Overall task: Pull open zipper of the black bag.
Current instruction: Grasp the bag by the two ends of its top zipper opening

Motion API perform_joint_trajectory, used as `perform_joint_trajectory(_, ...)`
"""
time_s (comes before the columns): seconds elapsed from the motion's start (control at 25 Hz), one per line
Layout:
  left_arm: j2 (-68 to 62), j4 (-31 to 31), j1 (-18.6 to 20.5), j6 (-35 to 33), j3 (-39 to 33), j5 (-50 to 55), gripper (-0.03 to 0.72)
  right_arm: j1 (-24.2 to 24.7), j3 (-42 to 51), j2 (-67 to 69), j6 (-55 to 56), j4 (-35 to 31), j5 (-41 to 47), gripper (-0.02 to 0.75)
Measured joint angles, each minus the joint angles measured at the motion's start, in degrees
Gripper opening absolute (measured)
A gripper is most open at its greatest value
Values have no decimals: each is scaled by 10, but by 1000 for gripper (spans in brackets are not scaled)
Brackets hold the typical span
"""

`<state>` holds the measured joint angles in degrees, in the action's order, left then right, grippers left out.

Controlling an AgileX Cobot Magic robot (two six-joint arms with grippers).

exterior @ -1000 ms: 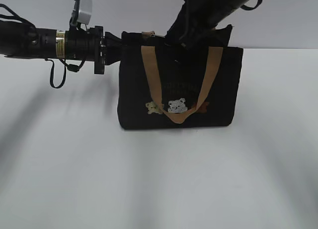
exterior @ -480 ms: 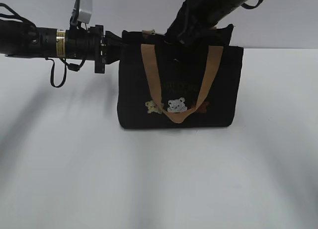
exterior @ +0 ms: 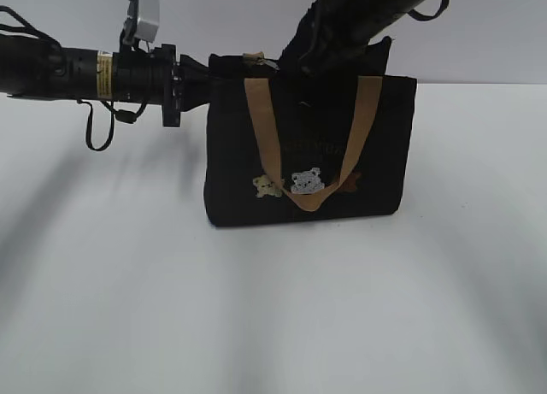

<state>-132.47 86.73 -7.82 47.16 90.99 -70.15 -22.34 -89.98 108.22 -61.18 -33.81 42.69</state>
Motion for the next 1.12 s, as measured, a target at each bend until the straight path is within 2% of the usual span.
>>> perform_joint_trajectory(0.36, 0, 0, 0, 0, 0, 1, 20, 0, 0, 0, -13, -3, -15, 99)
perform_joint_trajectory(0.52, 0, 0, 0, 0, 0, 1, 20, 0, 0, 0, -17, -21, -54, 151)
perform_joint_trajectory(0.76, 0, 0, 0, 0, 0, 1, 20, 0, 0, 0, -18, -78, -61, 231)
perform_joint_trajectory(1.12, 0, 0, 0, 0, 0, 1, 20, 0, -1, 34, -19, -90, -67, 248)
